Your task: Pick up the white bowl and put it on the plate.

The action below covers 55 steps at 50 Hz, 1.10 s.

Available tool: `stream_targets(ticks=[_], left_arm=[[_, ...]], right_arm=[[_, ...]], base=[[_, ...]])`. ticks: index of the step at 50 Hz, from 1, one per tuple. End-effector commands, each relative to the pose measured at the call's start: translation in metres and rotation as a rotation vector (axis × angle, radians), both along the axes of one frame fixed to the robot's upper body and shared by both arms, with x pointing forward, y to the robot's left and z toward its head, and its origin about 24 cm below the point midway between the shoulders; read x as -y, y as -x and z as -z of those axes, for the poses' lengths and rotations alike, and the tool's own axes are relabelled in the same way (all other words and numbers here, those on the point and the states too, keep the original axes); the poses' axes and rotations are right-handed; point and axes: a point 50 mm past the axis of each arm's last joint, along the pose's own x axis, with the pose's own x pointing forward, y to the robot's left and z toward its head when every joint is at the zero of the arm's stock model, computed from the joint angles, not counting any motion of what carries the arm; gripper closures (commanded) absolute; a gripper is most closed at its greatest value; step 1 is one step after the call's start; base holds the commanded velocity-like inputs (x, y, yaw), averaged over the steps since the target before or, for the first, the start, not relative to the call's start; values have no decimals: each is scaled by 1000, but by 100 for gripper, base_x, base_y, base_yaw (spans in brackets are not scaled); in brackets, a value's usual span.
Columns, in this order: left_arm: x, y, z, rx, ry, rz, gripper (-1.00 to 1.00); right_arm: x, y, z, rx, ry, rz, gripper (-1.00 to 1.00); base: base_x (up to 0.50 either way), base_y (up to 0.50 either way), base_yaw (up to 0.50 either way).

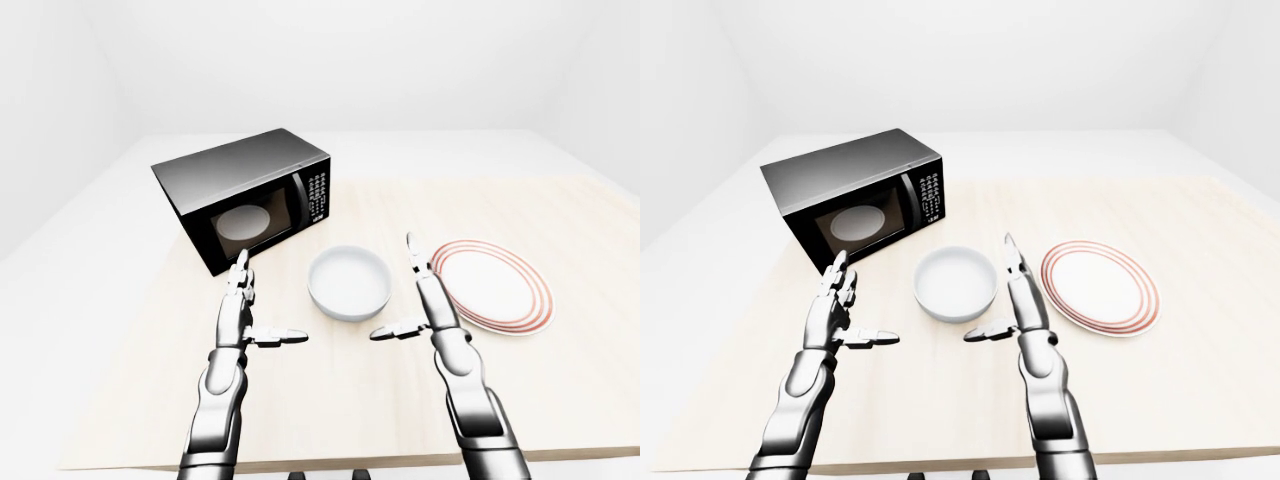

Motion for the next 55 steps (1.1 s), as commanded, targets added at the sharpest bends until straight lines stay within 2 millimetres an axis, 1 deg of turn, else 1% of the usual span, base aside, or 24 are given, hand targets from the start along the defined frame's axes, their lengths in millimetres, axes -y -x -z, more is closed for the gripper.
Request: stream_targets(ticks=[1, 6, 10, 18, 24, 29, 37, 43, 46, 55], left_arm=[[0, 0, 0, -2, -1, -1, -100], [0, 0, 1, -2, -3, 0, -100], [1, 0, 1, -3, -3, 0, -100], [1, 0, 2, -4, -5, 2, -100], [1, 0, 2, -5, -5, 2, -100], [1, 0, 2, -6, -5, 2, -100], [1, 0, 3, -8, -3, 1, -100], [1, -1, 4, -9, -4, 3, -100], [2, 0, 3, -10, -5, 4, -100], [2, 0, 3, -9, -6, 5, -100]], right_arm=[[-4, -9, -13, 29, 302, -38, -100], [-5, -13, -24, 36, 409, -74, -100], [-4, -15, -20, 4, 464, -83, -100], [-4, -17, -22, -20, 582, -111, -100], [-8, -16, -20, -49, 666, -164, -100], [-13, -17, -16, -67, 713, -204, -100], [-21, -19, -19, -77, 778, -253, -100], [-28, -21, -17, -89, 822, -305, -100], [-32, -22, -18, -91, 831, -319, -100], [-40, -28, -12, -117, 862, -350, -100]], base=[[0, 0, 0], [0, 0, 0], [0, 0, 0], [0, 0, 0], [0, 0, 0], [0, 0, 0], [0, 0, 0], [0, 0, 0], [0, 0, 0], [0, 0, 0]])
